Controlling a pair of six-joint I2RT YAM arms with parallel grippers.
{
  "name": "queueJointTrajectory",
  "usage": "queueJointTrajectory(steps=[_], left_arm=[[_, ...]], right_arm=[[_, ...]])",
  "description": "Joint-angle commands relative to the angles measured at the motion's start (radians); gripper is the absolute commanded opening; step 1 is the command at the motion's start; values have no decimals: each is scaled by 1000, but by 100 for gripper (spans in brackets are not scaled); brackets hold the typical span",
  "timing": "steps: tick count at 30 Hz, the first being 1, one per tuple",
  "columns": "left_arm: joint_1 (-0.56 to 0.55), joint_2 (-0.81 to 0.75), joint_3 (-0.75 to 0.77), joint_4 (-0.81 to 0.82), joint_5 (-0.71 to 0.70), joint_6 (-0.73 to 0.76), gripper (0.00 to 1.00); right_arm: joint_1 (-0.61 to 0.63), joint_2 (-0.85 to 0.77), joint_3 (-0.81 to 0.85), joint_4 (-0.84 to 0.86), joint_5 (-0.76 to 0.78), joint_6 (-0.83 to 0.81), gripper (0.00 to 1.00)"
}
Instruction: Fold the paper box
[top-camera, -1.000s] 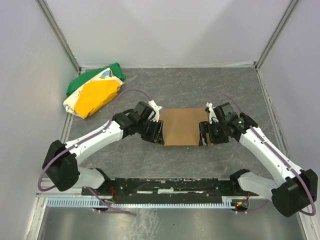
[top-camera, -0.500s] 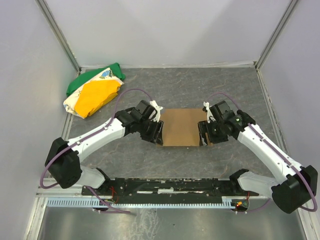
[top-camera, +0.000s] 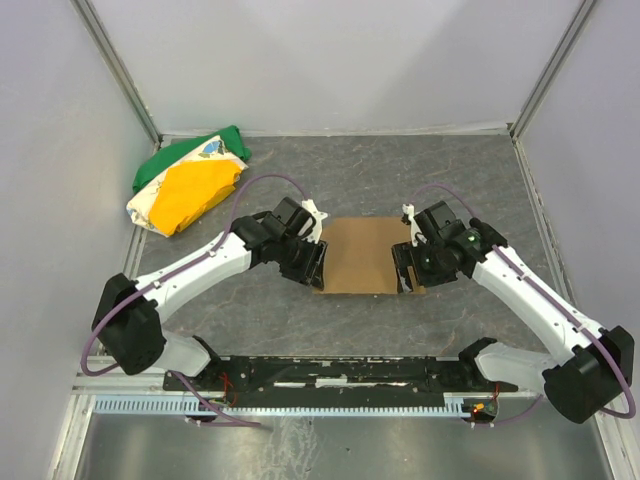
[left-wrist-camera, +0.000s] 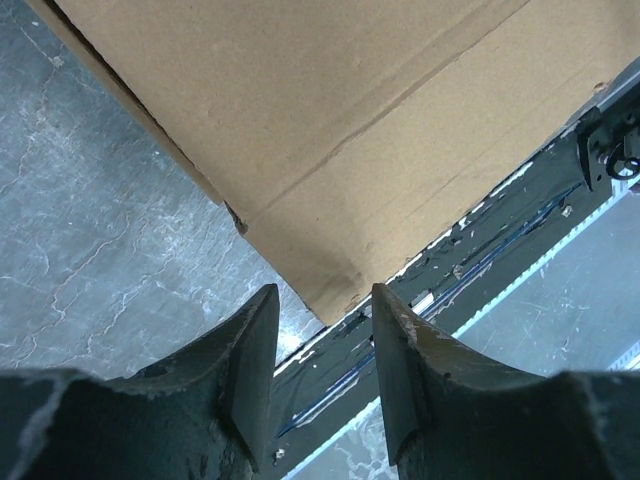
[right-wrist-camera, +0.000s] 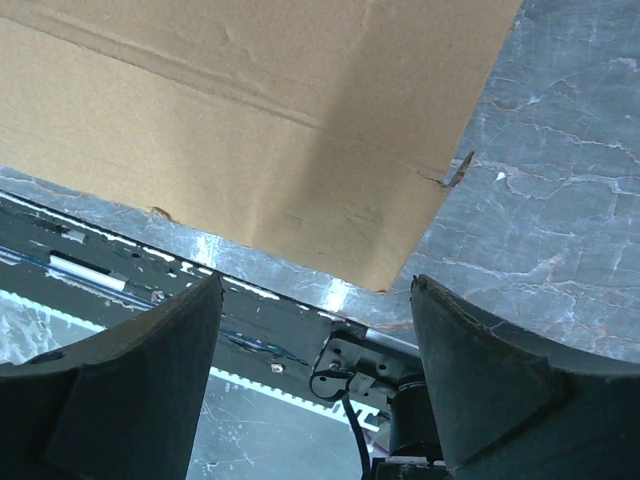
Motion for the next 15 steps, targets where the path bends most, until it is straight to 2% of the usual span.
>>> queueJointTrajectory(steps=[1,9,15], left_arm=[[-6,6,20,-11,1,44,49],[-6,9,-4,15,1,29,49],[-6,21,-6,38,8,13,49]], right_arm=[[6,0,36,5,46,0,86],[6,44,12,64,58,6,89],[6,56,-6,100,30,20,87]])
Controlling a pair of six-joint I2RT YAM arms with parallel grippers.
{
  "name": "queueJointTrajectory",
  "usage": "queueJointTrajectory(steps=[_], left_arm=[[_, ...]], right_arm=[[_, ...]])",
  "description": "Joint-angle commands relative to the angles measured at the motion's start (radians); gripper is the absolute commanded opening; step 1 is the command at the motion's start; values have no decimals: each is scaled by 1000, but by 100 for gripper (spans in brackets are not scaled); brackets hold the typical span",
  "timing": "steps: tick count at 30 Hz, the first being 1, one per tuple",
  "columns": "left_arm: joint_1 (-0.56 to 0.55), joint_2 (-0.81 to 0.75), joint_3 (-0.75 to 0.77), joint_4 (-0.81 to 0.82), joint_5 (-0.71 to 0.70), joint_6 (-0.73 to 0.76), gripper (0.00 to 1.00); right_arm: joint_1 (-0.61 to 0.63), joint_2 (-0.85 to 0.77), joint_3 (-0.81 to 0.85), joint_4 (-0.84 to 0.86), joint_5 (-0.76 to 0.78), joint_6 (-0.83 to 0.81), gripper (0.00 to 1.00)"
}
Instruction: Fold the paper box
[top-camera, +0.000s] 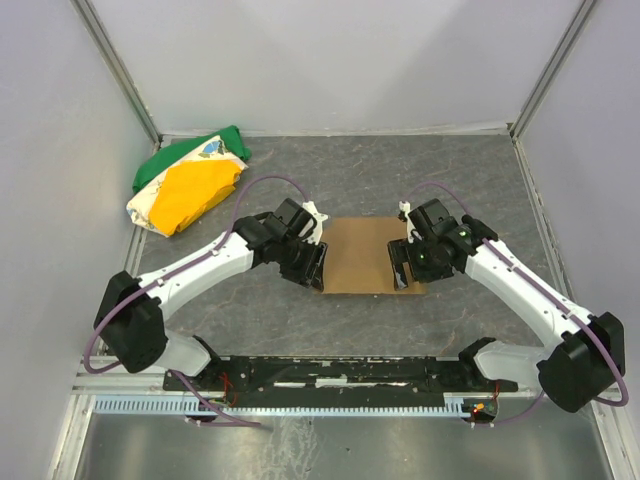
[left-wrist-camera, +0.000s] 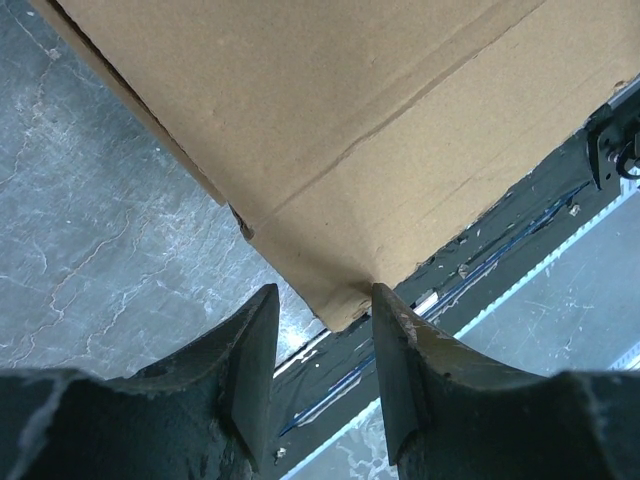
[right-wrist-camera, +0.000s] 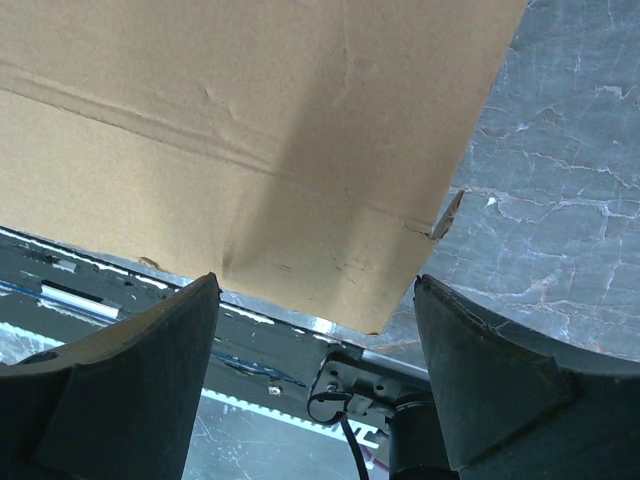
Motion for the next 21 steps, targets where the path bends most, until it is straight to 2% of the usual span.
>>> queueJointTrajectory(steps=[1,21], left_arm=[[-7,9,-2,46,12,10,49],[-9,19,7,45,44,2,46]], right_arm=[[6,-5,-4,48,-8,15,86],[5,-1,5,-9,-68,2,75]])
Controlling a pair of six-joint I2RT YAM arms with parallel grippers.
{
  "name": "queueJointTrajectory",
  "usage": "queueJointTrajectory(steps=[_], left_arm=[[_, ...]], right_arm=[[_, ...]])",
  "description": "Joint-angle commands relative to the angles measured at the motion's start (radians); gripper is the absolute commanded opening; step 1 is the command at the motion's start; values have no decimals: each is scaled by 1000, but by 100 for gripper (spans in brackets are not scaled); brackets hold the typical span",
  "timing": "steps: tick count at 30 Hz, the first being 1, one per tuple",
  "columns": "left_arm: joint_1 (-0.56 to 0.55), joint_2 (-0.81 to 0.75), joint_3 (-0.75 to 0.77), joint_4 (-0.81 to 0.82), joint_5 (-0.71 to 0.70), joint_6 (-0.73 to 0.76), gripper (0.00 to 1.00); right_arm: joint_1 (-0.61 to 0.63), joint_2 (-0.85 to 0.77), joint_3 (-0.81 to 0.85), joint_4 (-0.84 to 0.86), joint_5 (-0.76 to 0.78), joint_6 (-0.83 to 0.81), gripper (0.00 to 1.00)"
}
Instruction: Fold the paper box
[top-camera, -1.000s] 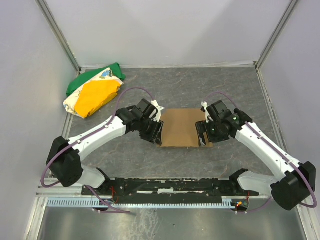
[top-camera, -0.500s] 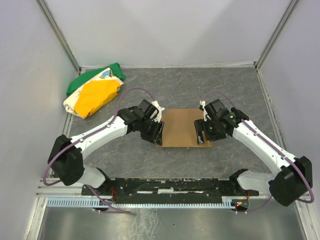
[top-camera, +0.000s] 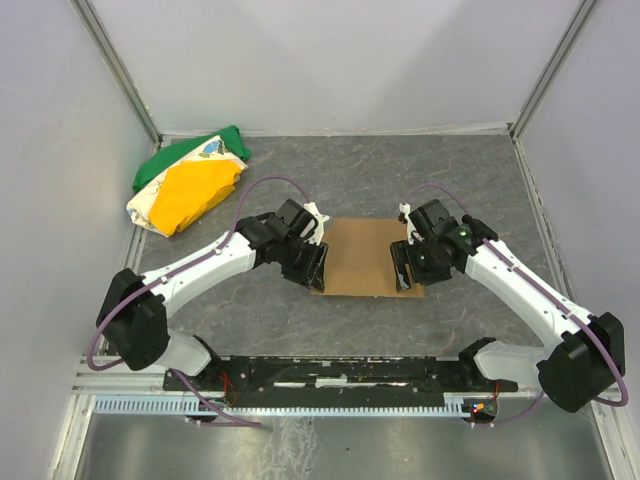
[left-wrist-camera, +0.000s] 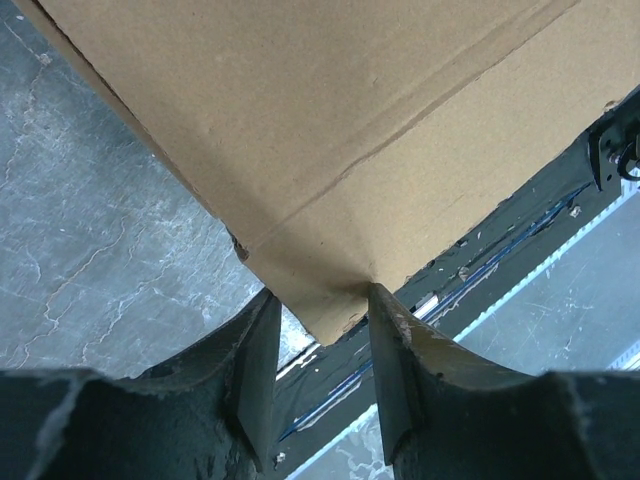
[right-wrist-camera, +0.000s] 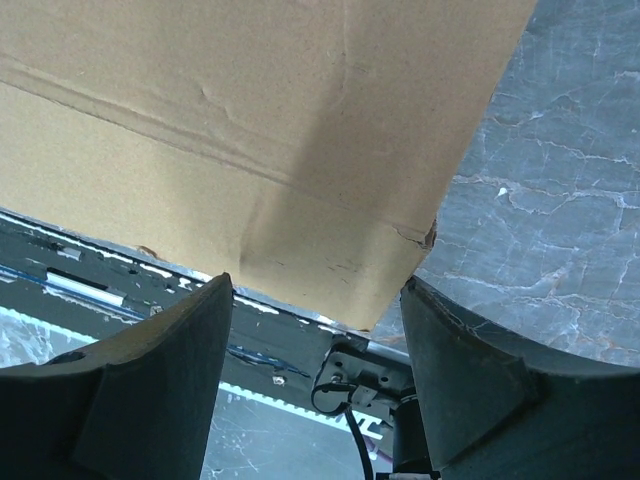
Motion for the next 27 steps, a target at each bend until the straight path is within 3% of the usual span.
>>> queueJointTrajectory(steps=[1,21,27], left_arm=[[-9,3,18,20,38,4,46],[-10,4,30,32,62,4,41],[-10,24,104,14,34,13,41]], right_arm=[[7,-2,10,-6,-48,-3,76],[7,21,24,5,-92,6,71],[7,49,79,24,-95,9,70]])
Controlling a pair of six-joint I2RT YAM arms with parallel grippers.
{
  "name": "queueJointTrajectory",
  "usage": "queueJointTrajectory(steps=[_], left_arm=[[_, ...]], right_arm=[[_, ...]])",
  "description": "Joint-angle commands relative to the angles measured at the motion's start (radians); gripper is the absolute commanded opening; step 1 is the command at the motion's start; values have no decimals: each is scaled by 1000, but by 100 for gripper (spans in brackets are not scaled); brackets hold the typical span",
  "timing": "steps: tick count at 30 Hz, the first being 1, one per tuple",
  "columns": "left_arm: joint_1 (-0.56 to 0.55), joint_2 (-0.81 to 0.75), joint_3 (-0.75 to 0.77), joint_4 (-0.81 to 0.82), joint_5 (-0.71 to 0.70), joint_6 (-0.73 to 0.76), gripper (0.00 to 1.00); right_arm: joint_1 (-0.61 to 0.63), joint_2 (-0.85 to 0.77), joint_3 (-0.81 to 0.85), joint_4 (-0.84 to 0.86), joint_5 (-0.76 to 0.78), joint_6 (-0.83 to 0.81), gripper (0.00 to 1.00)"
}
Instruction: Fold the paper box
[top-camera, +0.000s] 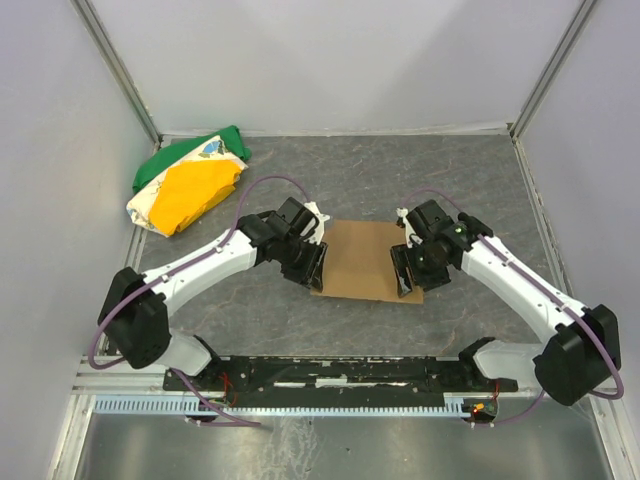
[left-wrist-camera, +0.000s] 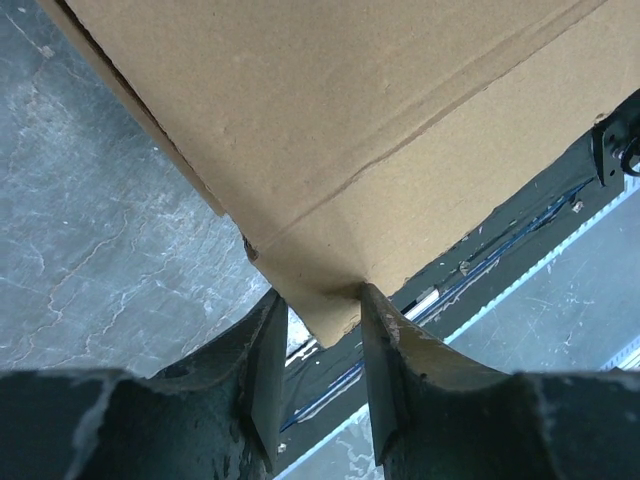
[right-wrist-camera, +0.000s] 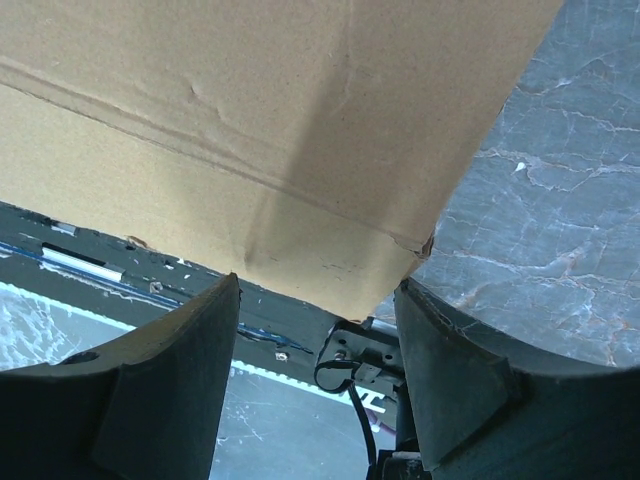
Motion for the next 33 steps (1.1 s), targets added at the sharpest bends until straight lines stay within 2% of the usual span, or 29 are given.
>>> queueJointTrajectory(steps=[1,19,33], left_arm=[[-10,31,112,24,26,21,41],[19,299,404,-93,-44,150,41],[43,334,496,-159,-61,181,41]], right_arm=[[6,29,86,76,-58,10,71],[-8,307,318,106,5,-75,72],[-58,317,360,122,-75,-62,70]])
